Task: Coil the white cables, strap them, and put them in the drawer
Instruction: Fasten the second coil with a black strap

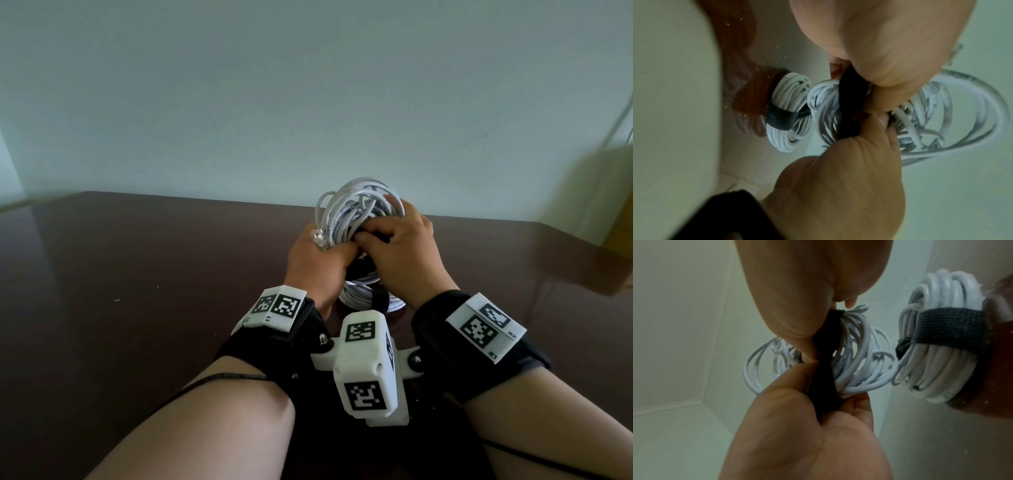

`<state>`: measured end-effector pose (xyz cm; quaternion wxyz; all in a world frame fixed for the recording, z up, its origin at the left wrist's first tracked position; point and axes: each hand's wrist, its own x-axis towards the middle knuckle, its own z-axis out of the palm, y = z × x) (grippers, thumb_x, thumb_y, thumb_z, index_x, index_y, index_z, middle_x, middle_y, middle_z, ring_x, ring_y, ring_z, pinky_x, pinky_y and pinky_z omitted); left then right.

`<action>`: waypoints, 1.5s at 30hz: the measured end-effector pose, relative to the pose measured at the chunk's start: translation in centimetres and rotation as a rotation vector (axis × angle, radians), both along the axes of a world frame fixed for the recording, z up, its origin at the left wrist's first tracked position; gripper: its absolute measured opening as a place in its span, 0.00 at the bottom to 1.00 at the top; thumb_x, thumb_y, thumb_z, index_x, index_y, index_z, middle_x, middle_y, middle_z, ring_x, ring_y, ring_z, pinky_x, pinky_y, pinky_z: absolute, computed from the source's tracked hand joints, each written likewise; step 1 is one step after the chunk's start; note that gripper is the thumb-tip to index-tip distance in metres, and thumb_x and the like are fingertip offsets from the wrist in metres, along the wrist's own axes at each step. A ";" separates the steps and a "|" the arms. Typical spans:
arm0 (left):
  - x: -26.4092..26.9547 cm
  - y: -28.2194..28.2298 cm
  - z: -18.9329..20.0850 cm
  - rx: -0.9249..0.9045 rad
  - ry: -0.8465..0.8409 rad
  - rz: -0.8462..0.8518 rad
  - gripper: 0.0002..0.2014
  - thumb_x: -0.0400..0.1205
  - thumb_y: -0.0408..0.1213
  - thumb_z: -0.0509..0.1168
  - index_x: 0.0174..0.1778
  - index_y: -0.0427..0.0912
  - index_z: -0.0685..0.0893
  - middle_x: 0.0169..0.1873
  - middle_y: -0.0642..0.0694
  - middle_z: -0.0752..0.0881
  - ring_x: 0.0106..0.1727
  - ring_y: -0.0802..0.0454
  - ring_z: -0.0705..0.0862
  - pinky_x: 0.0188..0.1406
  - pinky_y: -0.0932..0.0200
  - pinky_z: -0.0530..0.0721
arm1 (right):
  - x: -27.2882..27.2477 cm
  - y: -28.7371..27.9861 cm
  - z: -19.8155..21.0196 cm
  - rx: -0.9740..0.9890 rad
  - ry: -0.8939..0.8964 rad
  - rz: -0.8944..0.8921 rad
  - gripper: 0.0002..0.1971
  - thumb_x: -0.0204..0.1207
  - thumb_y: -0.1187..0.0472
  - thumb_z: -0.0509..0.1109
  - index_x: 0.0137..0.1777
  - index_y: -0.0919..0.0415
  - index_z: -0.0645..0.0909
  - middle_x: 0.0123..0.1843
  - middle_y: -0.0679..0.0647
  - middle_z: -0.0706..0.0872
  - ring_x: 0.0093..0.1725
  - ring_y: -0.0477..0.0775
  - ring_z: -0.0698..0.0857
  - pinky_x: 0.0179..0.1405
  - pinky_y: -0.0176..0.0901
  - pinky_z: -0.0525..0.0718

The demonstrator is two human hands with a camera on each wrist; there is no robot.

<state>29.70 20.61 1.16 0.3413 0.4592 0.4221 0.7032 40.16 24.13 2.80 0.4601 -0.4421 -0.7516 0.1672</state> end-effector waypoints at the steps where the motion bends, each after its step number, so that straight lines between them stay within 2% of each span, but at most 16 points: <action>1: 0.0 0.0 0.0 0.003 -0.015 -0.013 0.10 0.71 0.23 0.67 0.44 0.36 0.88 0.41 0.34 0.90 0.44 0.39 0.90 0.46 0.43 0.89 | -0.1 0.1 -0.1 0.020 0.000 -0.002 0.05 0.76 0.58 0.70 0.44 0.49 0.87 0.67 0.45 0.71 0.74 0.54 0.60 0.74 0.46 0.60; 4: 0.0 0.0 -0.1 0.008 -0.091 -0.080 0.09 0.76 0.20 0.65 0.47 0.33 0.87 0.38 0.35 0.89 0.39 0.42 0.90 0.37 0.51 0.87 | -0.1 0.2 -0.2 0.052 0.032 0.009 0.06 0.77 0.61 0.68 0.40 0.50 0.84 0.77 0.44 0.66 0.76 0.53 0.58 0.77 0.52 0.60; 9: 0.4 0.2 -0.3 -0.005 -0.156 -0.112 0.08 0.78 0.24 0.66 0.46 0.37 0.88 0.33 0.43 0.89 0.35 0.49 0.89 0.36 0.55 0.86 | 0.6 -0.1 0.0 0.036 0.110 0.070 0.07 0.78 0.63 0.67 0.42 0.53 0.85 0.77 0.43 0.66 0.76 0.51 0.59 0.69 0.39 0.61; 14: 0.9 0.3 -0.6 -0.055 -0.273 -0.074 0.06 0.77 0.26 0.67 0.39 0.40 0.87 0.26 0.49 0.87 0.26 0.57 0.86 0.23 0.67 0.80 | 0.8 -0.2 0.0 0.023 0.156 0.074 0.08 0.79 0.63 0.68 0.42 0.49 0.85 0.78 0.45 0.66 0.78 0.52 0.59 0.72 0.40 0.62; 18: 0.3 0.8 -0.6 -0.121 -0.388 0.042 0.04 0.77 0.29 0.69 0.36 0.40 0.86 0.24 0.50 0.87 0.25 0.58 0.85 0.24 0.67 0.79 | 1.0 -0.8 0.3 0.029 0.187 0.121 0.14 0.79 0.64 0.67 0.36 0.44 0.81 0.77 0.41 0.65 0.78 0.48 0.60 0.67 0.35 0.62; 21: -0.7 1.4 -1.0 -0.191 -0.298 0.153 0.05 0.77 0.32 0.68 0.35 0.38 0.83 0.23 0.48 0.82 0.25 0.52 0.81 0.25 0.64 0.75 | 1.0 -0.9 0.6 0.048 0.245 0.154 0.15 0.79 0.65 0.66 0.35 0.44 0.81 0.73 0.40 0.68 0.77 0.51 0.65 0.71 0.43 0.69; 23: -1.2 1.8 -1.4 -0.239 -0.210 0.194 0.10 0.78 0.34 0.65 0.30 0.40 0.77 0.23 0.47 0.77 0.23 0.50 0.74 0.21 0.64 0.70 | 1.0 -0.9 0.8 0.076 0.286 0.157 0.16 0.79 0.66 0.66 0.34 0.44 0.81 0.67 0.38 0.70 0.73 0.55 0.70 0.71 0.50 0.73; 24: -1.3 2.0 -1.5 -0.261 -0.181 0.212 0.11 0.78 0.35 0.65 0.30 0.41 0.75 0.23 0.47 0.75 0.22 0.51 0.72 0.21 0.63 0.69 | 1.1 -1.0 0.9 0.093 0.305 0.154 0.17 0.79 0.67 0.66 0.34 0.44 0.81 0.64 0.37 0.71 0.71 0.55 0.72 0.69 0.49 0.74; 27: -1.4 2.3 -1.6 -0.294 -0.189 0.286 0.08 0.78 0.39 0.65 0.38 0.38 0.77 0.25 0.47 0.73 0.23 0.52 0.69 0.24 0.60 0.68 | 1.1 -1.4 1.1 0.088 0.351 0.213 0.15 0.79 0.70 0.65 0.36 0.49 0.80 0.53 0.42 0.76 0.52 0.39 0.79 0.53 0.28 0.76; 29: -1.3 2.6 -1.7 -0.293 -0.272 0.333 0.10 0.78 0.41 0.65 0.46 0.37 0.81 0.29 0.46 0.78 0.23 0.51 0.72 0.25 0.59 0.72 | 0.7 -1.8 1.0 0.025 0.340 0.307 0.14 0.78 0.72 0.64 0.38 0.53 0.80 0.42 0.45 0.80 0.39 0.38 0.78 0.43 0.25 0.76; 31: -1.3 2.6 -1.6 -0.279 -0.421 0.309 0.11 0.79 0.39 0.65 0.53 0.37 0.82 0.35 0.41 0.84 0.25 0.48 0.79 0.23 0.61 0.78 | 0.3 -2.0 0.5 -0.073 0.294 0.375 0.13 0.78 0.72 0.63 0.40 0.54 0.82 0.35 0.46 0.83 0.35 0.40 0.80 0.41 0.29 0.78; 34: -1.5 2.1 -0.9 -0.205 -0.645 0.200 0.13 0.81 0.33 0.64 0.59 0.32 0.81 0.37 0.37 0.85 0.30 0.47 0.85 0.26 0.57 0.87 | -0.4 -2.3 0.0 -0.210 0.150 0.407 0.10 0.80 0.70 0.63 0.44 0.60 0.85 0.36 0.52 0.89 0.34 0.38 0.83 0.39 0.27 0.78; 37: -1.5 1.7 -0.4 -0.161 -0.674 0.117 0.08 0.80 0.31 0.66 0.52 0.31 0.83 0.34 0.39 0.85 0.27 0.51 0.86 0.23 0.62 0.85 | -1.1 -2.0 -0.5 -0.339 0.219 0.355 0.10 0.81 0.68 0.62 0.42 0.60 0.84 0.36 0.54 0.89 0.28 0.36 0.83 0.32 0.27 0.78; 40: -0.9 1.5 -0.3 -0.105 -0.665 0.009 0.04 0.79 0.27 0.65 0.43 0.29 0.82 0.30 0.37 0.84 0.22 0.50 0.83 0.19 0.63 0.82 | -1.6 -1.4 -0.6 -0.367 0.419 0.285 0.11 0.82 0.67 0.62 0.41 0.59 0.83 0.32 0.54 0.88 0.29 0.43 0.85 0.36 0.42 0.82; 43: -0.5 1.6 -0.2 -0.080 -0.648 -0.044 0.03 0.78 0.24 0.63 0.43 0.27 0.81 0.30 0.35 0.81 0.24 0.48 0.80 0.21 0.61 0.81 | -1.5 -1.1 -0.5 -0.243 0.352 0.128 0.11 0.81 0.65 0.63 0.39 0.56 0.82 0.28 0.51 0.86 0.24 0.41 0.83 0.29 0.35 0.80; 45: -0.4 1.9 -0.3 -0.078 -0.634 -0.060 0.06 0.77 0.21 0.63 0.34 0.31 0.81 0.29 0.38 0.82 0.29 0.48 0.81 0.26 0.60 0.83 | -1.3 -0.9 -0.5 -0.185 0.313 0.054 0.11 0.80 0.63 0.64 0.37 0.54 0.82 0.27 0.50 0.86 0.22 0.40 0.82 0.28 0.36 0.80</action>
